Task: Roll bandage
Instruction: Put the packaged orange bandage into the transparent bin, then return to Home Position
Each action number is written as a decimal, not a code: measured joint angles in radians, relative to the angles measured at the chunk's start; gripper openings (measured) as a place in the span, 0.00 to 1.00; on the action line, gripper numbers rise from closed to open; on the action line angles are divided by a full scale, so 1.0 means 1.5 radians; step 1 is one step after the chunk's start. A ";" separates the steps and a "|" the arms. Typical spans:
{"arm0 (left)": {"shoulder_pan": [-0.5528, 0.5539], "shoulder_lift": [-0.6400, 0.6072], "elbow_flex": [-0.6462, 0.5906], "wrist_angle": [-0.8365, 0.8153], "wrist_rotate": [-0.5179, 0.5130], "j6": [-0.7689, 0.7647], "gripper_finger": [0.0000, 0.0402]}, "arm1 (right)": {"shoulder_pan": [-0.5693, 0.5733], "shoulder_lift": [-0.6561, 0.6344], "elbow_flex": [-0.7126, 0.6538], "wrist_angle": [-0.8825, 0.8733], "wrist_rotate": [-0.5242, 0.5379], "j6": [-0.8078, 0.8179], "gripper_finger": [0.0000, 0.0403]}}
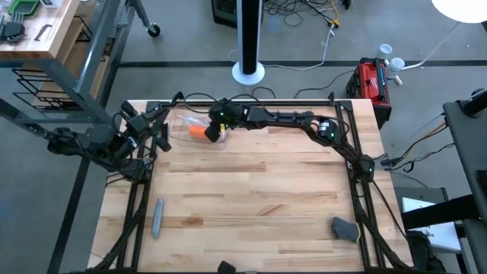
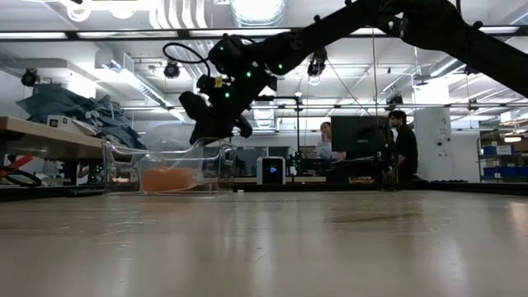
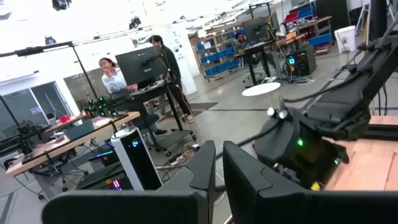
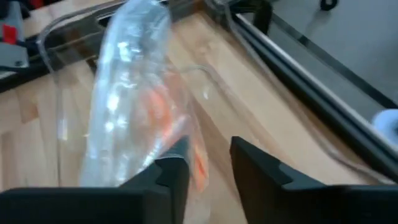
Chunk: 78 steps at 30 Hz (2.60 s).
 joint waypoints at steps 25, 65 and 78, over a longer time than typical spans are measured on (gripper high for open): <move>0.000 0.034 0.000 0.001 0.045 0.053 0.05 | 0.004 -0.027 0.190 -0.334 0.043 -0.055 0.49; 0.341 0.157 -0.014 0.131 0.956 -0.142 0.01 | 0.167 -0.816 -0.621 0.197 -0.162 -0.098 0.47; 0.379 0.011 -0.119 0.159 0.955 -0.181 0.01 | 0.161 -1.079 -0.869 0.259 -0.091 -0.073 0.47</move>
